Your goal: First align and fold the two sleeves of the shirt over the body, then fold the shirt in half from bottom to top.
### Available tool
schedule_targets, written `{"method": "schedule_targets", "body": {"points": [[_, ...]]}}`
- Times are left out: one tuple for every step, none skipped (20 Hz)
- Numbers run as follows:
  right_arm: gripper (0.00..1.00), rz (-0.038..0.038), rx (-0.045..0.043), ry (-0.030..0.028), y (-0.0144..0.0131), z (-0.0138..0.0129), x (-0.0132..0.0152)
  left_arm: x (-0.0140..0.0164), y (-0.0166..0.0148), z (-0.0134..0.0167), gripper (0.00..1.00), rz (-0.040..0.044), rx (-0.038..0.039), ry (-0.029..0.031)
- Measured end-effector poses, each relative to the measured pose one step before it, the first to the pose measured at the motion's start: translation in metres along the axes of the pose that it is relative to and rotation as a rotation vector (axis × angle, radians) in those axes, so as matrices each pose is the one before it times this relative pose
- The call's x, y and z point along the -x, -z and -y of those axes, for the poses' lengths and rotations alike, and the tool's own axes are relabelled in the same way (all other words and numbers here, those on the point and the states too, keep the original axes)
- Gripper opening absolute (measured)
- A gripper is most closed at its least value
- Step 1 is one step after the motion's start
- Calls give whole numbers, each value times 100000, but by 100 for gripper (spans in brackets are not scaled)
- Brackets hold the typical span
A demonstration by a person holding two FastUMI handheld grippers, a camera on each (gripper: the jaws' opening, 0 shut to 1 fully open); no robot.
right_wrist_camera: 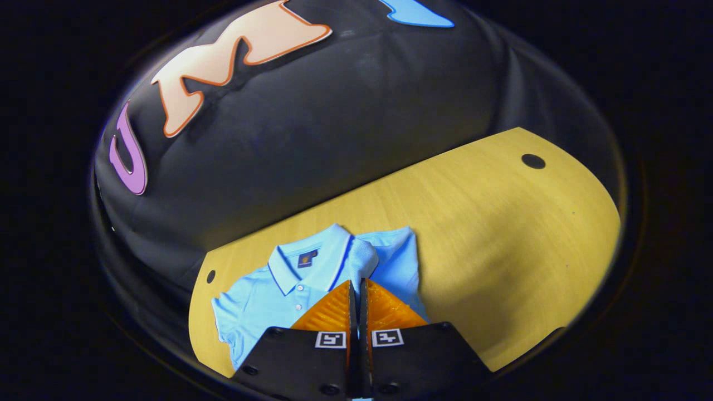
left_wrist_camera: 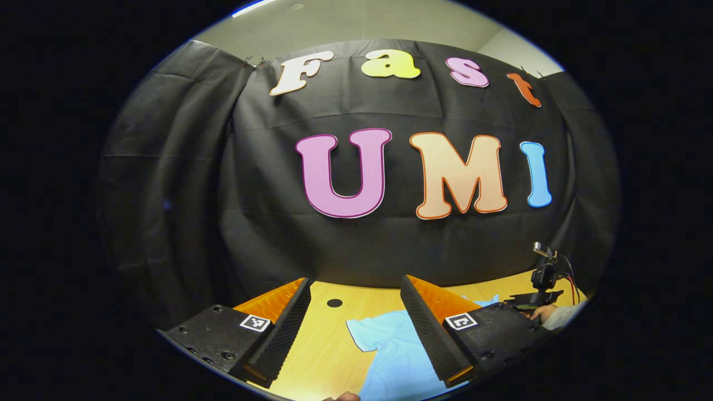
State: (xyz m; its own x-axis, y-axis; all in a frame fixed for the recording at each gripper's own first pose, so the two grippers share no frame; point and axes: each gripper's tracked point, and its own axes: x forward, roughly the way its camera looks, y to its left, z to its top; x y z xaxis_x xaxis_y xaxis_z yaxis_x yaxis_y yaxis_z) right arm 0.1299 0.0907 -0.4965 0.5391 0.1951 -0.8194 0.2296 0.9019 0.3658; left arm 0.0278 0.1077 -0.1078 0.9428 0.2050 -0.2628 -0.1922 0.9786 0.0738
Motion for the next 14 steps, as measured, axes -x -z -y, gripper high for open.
{"method": "schedule_targets", "body": {"points": [[3,-819,520,-1214,602,-780,-347,-146,181,-335,97,-462,-153,139],[3,-688,120,-1010,647,-802,-351,-180,181,-391,97,-488,-360,163],[3,-548,12,-464,518,-535,-353,-185,154,-331,97,-453,-339,163],[3,-508,-236,-142,393,-410,-357,-260,161,-341,98,-480,-82,280],[3,-416,-559,302,326,-299,-476,-152,291,-322,98,-606,77,381],[3,-806,-1019,-274,395,-267,-371,-262,272,-290,98,-719,185,373],[3,-1336,-1317,-195,361,-325,-496,-171,439,-370,98,-913,177,134],[5,-1419,-1053,145,422,106,64,-322,407,-262,98,-983,299,259],[5,-622,-769,-5,152,-141,-326,-170,315,-299,98,-1015,347,315],[5,-1312,-984,125,296,-173,-274,-288,352,-223,98,-784,592,401],[11,-1334,-1171,-1220,476,-437,-31,-329,378,-187,98,-705,653,412],[40,-397,-117,-1317,96,-427,533,-395,310,-16,98,-582,591,648],[70,1361,709,-2276,-79,-491,-188,-389,498,-39,98,-683,778,571],[100,2298,2682,180,-666,-70,1023,-504,433,15,98,-1107,1334,381]]}}
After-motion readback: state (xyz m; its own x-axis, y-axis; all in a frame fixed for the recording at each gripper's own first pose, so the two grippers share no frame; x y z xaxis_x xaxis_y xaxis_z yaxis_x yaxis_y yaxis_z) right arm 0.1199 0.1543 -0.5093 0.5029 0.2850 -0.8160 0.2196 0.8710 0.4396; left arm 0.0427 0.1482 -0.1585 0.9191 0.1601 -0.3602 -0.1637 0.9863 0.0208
